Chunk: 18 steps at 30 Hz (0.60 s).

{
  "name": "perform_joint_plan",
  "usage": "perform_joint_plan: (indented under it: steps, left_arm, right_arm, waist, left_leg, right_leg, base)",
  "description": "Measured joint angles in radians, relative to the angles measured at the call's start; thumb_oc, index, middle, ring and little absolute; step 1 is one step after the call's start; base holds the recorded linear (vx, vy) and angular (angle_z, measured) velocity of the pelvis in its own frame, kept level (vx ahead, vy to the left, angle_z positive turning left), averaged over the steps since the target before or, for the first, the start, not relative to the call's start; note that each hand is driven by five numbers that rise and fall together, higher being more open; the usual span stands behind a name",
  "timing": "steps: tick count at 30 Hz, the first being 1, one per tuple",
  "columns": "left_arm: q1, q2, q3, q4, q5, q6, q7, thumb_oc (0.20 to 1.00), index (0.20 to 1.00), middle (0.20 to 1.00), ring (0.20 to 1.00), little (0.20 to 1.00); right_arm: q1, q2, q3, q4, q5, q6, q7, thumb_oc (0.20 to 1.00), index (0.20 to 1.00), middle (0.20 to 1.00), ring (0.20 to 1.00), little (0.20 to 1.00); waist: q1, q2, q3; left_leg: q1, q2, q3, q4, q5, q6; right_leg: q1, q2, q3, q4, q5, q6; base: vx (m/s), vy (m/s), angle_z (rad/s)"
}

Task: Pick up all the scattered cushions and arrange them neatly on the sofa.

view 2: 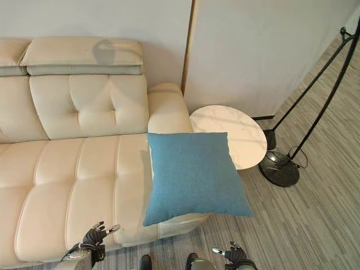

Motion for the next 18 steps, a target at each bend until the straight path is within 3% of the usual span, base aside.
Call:
perform_joint_plan:
  steps: [2,3,4,6,8,11,12,15,18]
  left_arm:
    - [-0.029,-0.006,0.018,0.055,-0.013,-0.002,0.003,1.0,1.0,1.0,1.0,1.0]
    - [-0.025,-0.006,0.034,0.058,-0.022,-0.003,0.009,1.0,1.0,1.0,1.0,1.0]
    - [-0.015,-0.005,0.064,0.058,-0.042,-0.01,0.013,1.0,1.0,1.0,1.0,1.0]
    - [-0.002,-0.025,0.073,0.091,-0.07,-0.012,0.019,1.0,1.0,1.0,1.0,1.0]
    - [-0.003,-0.032,0.079,0.104,-0.087,-0.012,0.019,1.0,1.0,1.0,1.0,1.0]
    - [-0.019,-0.03,0.113,0.113,-0.128,-0.013,0.012,1.0,1.0,1.0,1.0,1.0]
    - [-0.034,-0.007,0.118,0.118,-0.155,-0.009,0.009,1.0,1.0,1.0,1.0,1.0]
    - [-0.106,0.051,0.149,0.122,-0.203,-0.016,0.013,1.0,1.0,1.0,1.0,1.0]
    - [-0.161,0.095,0.148,0.121,-0.254,-0.035,0.028,1.0,1.0,1.0,1.0,1.0]
  right_arm:
    - [-0.012,0.005,-0.032,0.079,0.002,0.0,-0.008,1.0,1.0,1.0,1.0,1.0]
    - [-0.013,0.006,-0.041,0.104,0.004,0.006,-0.016,1.0,1.0,1.0,1.0,1.0]
    - [0.005,0.008,-0.048,0.126,0.015,0.009,-0.026,1.0,1.0,1.0,1.0,1.0]
    - [0.014,-0.015,-0.085,0.197,0.033,0.009,-0.033,1.0,1.0,1.0,1.0,1.0]
    - [0.018,-0.033,-0.114,0.208,0.041,0.01,-0.035,1.0,1.0,1.0,1.0,1.0]
    - [-0.001,-0.141,-0.168,0.233,0.041,0.019,-0.034,1.0,1.0,1.0,1.0,1.0]
    - [-0.027,-0.214,-0.193,0.236,0.044,0.042,-0.021,1.0,1.0,1.0,1.0,1.0]
    - [-0.085,-0.419,-0.237,0.201,0.042,0.052,-0.036,1.0,1.0,1.0,1.0,1.0]
    - [-0.16,-0.492,-0.231,0.115,0.042,0.044,-0.052,1.0,1.0,1.0,1.0,1.0]
  waist:
    - [0.0,0.0,-0.004]
    - [-0.004,-0.006,-0.007]
    - [-0.012,-0.025,-0.019]
    - [-0.017,0.007,-0.034]
    - [-0.019,0.014,-0.039]
    - [-0.025,0.028,-0.055]
    - [-0.029,0.031,-0.061]
    - [-0.043,0.033,-0.079]
    - [-0.052,0.029,-0.079]
  left_leg:
    - [0.002,0.004,-0.026,0.0,-0.002,-0.013]
    - [0.006,0.002,-0.033,-0.001,-0.004,-0.021]
    - [0.02,-0.015,-0.044,-0.001,-0.007,-0.036]
    - [0.039,0.025,-0.049,-0.008,-0.027,-0.078]
    - [0.04,0.045,-0.051,-0.008,-0.027,-0.088]
    - [0.037,0.087,-0.051,-0.007,-0.032,-0.105]
    - [0.029,0.093,-0.051,-0.008,-0.032,-0.109]
    - [-0.003,0.105,-0.047,-0.007,-0.019,-0.121]
    - [-0.015,0.108,-0.042,-0.008,-0.013,-0.126]
  right_leg:
    - [0.035,0.021,0.098,-0.148,0.062,0.016]
    - [0.041,0.013,0.094,-0.148,0.087,0.022]
    - [0.053,0.001,0.087,-0.148,0.152,0.003]
    - [0.081,0.035,0.071,-0.149,0.157,-0.019]
    - [0.083,0.055,0.069,-0.149,0.152,-0.026]
    - [0.08,0.093,0.057,-0.148,0.14,-0.049]
    - [0.075,0.097,0.045,-0.149,0.135,-0.064]
    - [0.037,0.109,0.045,-0.149,0.141,-0.067]
    - [0.024,0.112,0.045,-0.149,0.147,-0.07]
  base:
    - [0.14,-0.199,0.32]
    - [0.2,-0.294,0.51]
    - [0.16,-0.247,0.37]
    - [0.16,-0.241,0.12]
    - [0.08,-0.146,0.02]
    - [0.11,-0.236,0.0]
    - [0.04,-0.092,0.06]
    - [0.04,-0.079,-0.01]
    - [0.03,-0.029,-0.04]
